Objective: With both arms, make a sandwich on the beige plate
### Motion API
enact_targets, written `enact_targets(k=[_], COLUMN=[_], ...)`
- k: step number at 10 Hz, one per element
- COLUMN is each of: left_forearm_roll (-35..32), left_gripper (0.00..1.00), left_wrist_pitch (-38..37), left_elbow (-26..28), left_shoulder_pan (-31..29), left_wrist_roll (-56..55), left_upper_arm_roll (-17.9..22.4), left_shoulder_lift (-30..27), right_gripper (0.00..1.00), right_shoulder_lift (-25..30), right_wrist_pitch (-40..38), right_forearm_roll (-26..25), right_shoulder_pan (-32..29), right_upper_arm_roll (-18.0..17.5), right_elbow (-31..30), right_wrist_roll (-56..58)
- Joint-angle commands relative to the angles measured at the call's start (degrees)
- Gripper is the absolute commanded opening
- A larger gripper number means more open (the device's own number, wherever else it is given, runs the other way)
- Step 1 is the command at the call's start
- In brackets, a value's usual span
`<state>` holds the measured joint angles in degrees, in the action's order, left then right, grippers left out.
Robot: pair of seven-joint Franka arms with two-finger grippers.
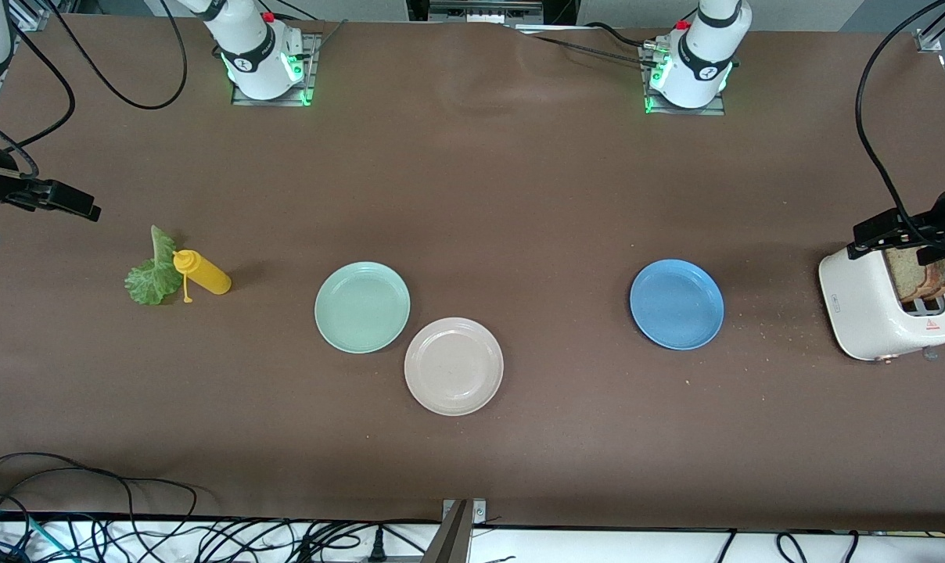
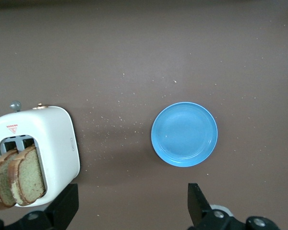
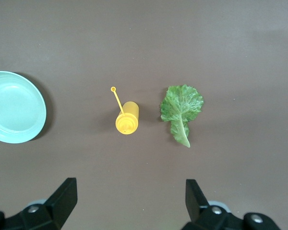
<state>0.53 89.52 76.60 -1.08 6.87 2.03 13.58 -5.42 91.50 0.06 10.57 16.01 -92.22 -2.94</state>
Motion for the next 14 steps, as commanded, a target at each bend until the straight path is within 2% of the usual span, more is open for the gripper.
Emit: enact_targets(k=[1,14], left_forearm_roll=[-1.24,-1.06], left_gripper=[1.00,1.00], left_wrist_pitch=[-1.19,-1.45], left_elbow=[-1.72,-1.28], left_shoulder_pan=[1.25,1.34], left_wrist_roll=[-1.07,-0.98], left_upper_arm_roll=[0.17,-0.01], left_shoulder_lift=[0.66,0.48], right_gripper=[1.00,1.00], right_shoulder_lift=[-0.03,-0.12], right_wrist_pitch=[-0.27,-0.89], right_forearm_roll=[-0.06,1.52], right_shoulder_pan=[-0.02,-0.20], right_upper_arm_roll=[-0.01,0.08], right_elbow=[0.63,0.63], right_wrist_roll=[-0.31,-0.40])
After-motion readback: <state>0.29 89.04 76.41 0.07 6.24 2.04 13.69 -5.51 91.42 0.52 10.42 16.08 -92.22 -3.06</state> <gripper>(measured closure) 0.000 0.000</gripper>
